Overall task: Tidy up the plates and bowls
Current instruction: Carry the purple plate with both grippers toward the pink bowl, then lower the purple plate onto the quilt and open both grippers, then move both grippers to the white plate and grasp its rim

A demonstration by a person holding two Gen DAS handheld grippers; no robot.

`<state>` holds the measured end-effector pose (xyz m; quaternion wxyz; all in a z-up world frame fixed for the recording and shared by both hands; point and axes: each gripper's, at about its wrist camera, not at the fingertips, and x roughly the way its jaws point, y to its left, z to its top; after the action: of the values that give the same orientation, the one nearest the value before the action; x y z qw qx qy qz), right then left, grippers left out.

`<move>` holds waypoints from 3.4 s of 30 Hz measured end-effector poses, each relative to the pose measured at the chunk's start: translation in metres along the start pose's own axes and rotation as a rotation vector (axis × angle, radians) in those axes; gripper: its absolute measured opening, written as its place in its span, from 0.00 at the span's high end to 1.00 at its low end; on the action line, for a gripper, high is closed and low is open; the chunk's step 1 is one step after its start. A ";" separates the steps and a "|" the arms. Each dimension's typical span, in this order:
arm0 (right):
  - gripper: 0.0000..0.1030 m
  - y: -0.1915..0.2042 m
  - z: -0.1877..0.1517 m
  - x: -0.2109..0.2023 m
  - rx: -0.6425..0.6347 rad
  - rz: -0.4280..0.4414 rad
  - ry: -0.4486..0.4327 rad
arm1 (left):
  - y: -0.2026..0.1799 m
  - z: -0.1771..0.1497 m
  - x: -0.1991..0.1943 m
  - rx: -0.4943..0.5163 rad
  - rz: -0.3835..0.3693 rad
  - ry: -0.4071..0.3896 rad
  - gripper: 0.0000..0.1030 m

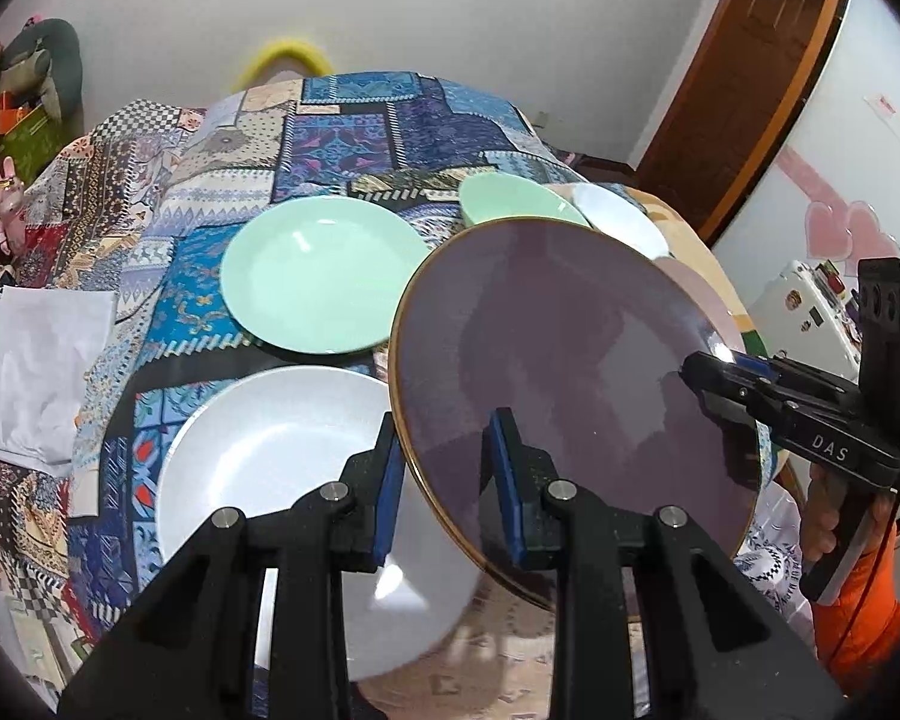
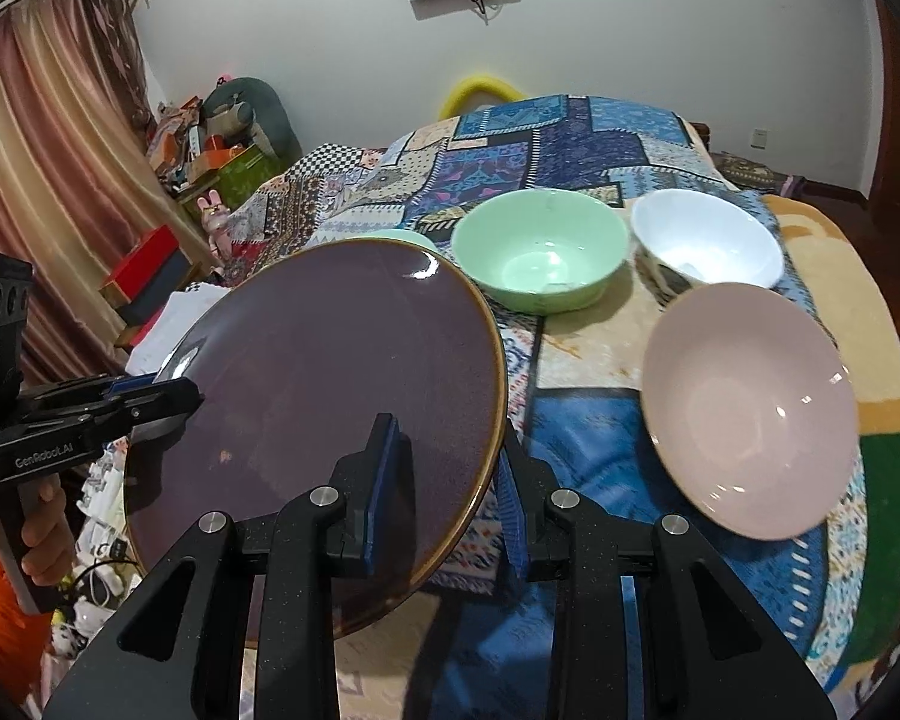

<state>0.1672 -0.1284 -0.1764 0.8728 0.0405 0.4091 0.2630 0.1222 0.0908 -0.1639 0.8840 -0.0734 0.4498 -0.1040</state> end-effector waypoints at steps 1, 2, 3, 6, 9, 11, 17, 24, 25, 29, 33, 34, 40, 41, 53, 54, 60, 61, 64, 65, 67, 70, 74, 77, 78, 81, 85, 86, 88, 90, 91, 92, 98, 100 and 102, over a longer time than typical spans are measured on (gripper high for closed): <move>0.73 -0.003 -0.002 -0.001 0.002 -0.003 0.001 | -0.004 -0.001 0.001 0.001 -0.001 0.005 0.73; 0.73 -0.005 -0.004 -0.002 0.004 -0.005 0.003 | -0.007 -0.003 0.002 0.003 -0.001 0.009 0.73; 0.73 -0.009 -0.006 -0.003 0.006 -0.005 0.005 | -0.011 -0.004 0.004 0.005 -0.002 0.015 0.73; 0.73 -0.015 -0.012 -0.004 0.013 -0.009 0.013 | -0.020 -0.009 0.008 0.005 -0.004 0.031 0.73; 0.73 -0.022 -0.018 -0.004 0.024 -0.018 0.021 | -0.027 -0.014 0.015 0.004 -0.006 0.048 0.73; 0.73 -0.027 -0.023 -0.004 0.032 -0.021 0.026 | -0.030 -0.016 0.020 0.006 -0.004 0.060 0.73; 0.73 -0.041 -0.033 0.002 0.056 -0.026 0.051 | -0.037 -0.021 0.038 0.008 -0.004 0.094 0.73; 0.73 -0.053 -0.040 0.012 0.081 -0.033 0.083 | -0.039 -0.023 0.062 0.011 -0.005 0.135 0.73; 0.73 -0.054 -0.041 0.014 0.084 -0.035 0.086 | -0.039 -0.023 0.065 0.011 -0.004 0.139 0.73; 0.73 -0.056 -0.043 0.020 0.091 -0.049 0.095 | -0.037 -0.020 0.078 0.014 -0.002 0.159 0.73; 0.73 -0.059 -0.044 0.027 0.096 -0.058 0.108 | -0.035 -0.018 0.090 0.014 0.005 0.175 0.73; 0.73 -0.060 -0.044 0.028 0.099 -0.057 0.113 | -0.034 -0.017 0.093 0.017 0.009 0.177 0.73; 0.73 -0.065 -0.045 0.034 0.101 -0.059 0.127 | -0.029 -0.016 0.104 0.013 0.017 0.196 0.73; 0.73 -0.066 -0.044 0.035 0.098 -0.063 0.128 | -0.028 -0.016 0.105 0.008 0.014 0.201 0.73; 0.70 -0.060 -0.042 0.020 0.042 -0.127 0.123 | -0.030 -0.016 0.104 0.003 0.028 0.204 0.73; 0.70 -0.058 -0.041 0.019 0.040 -0.125 0.120 | -0.031 -0.015 0.100 0.008 0.038 0.188 0.73; 0.65 -0.049 -0.036 0.000 0.039 -0.125 0.085 | -0.042 -0.012 0.069 0.045 0.060 0.106 0.63; 0.63 -0.047 -0.035 -0.004 0.038 -0.123 0.076 | -0.044 -0.012 0.061 0.054 0.070 0.085 0.61; 0.53 -0.038 -0.029 -0.014 0.029 -0.119 0.041 | -0.046 -0.012 0.041 0.059 0.089 0.037 0.49; 0.49 -0.035 -0.028 -0.017 0.024 -0.117 0.031 | -0.046 -0.014 0.034 0.056 0.091 0.023 0.43; 0.43 -0.026 -0.025 -0.023 0.011 -0.108 0.011 | -0.042 -0.016 0.018 0.045 0.099 -0.012 0.36; 0.32 -0.013 -0.021 -0.028 -0.008 -0.098 -0.017 | -0.034 -0.019 0.000 0.029 0.121 -0.040 0.30; 0.26 0.006 -0.016 -0.026 -0.041 -0.079 -0.033 | -0.016 -0.025 -0.019 -0.008 0.158 -0.076 0.11; 0.24 0.021 -0.013 -0.019 -0.065 -0.066 -0.031 | 0.001 -0.031 -0.029 -0.033 0.195 -0.083 0.10; 0.24 0.025 -0.012 -0.016 -0.072 -0.061 -0.029 | 0.008 -0.033 -0.031 -0.044 0.202 -0.080 0.10; 0.24 0.035 -0.012 -0.007 -0.088 -0.043 -0.020 | 0.027 -0.038 -0.034 -0.074 0.220 -0.071 0.10; 0.24 0.052 -0.012 0.012 -0.111 -0.022 0.013 | 0.050 -0.044 -0.032 -0.100 0.242 -0.052 0.10; 0.24 0.056 -0.011 0.020 -0.122 -0.020 0.025 | 0.054 -0.046 -0.032 -0.105 0.247 -0.046 0.10; 0.24 0.061 -0.011 0.031 -0.139 -0.021 0.046 | 0.064 -0.051 -0.028 -0.118 0.251 -0.033 0.10; 0.24 0.067 -0.010 0.043 -0.152 -0.019 0.071 | 0.075 -0.056 -0.024 -0.131 0.251 -0.020 0.10; 0.24 0.069 -0.010 0.047 -0.159 -0.019 0.078 | 0.080 -0.058 -0.022 -0.137 0.250 -0.012 0.10; 0.24 0.073 -0.009 0.055 -0.169 -0.023 0.088 | 0.085 -0.060 -0.018 -0.143 0.249 -0.002 0.10; 0.25 0.089 -0.007 0.085 -0.210 -0.009 0.137 | 0.107 -0.074 -0.003 -0.167 0.233 0.031 0.10; 0.31 0.093 -0.006 0.095 -0.223 -0.002 0.153 | 0.113 -0.077 0.000 -0.174 0.230 0.033 0.14; 0.44 0.097 -0.002 0.106 -0.243 0.016 0.185 | 0.119 -0.079 0.003 -0.183 0.220 0.045 0.23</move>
<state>0.1801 0.0072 -0.2240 0.8277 -0.0868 0.4526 0.3202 0.0742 0.2027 -0.2386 0.8693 -0.1017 0.4825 0.0333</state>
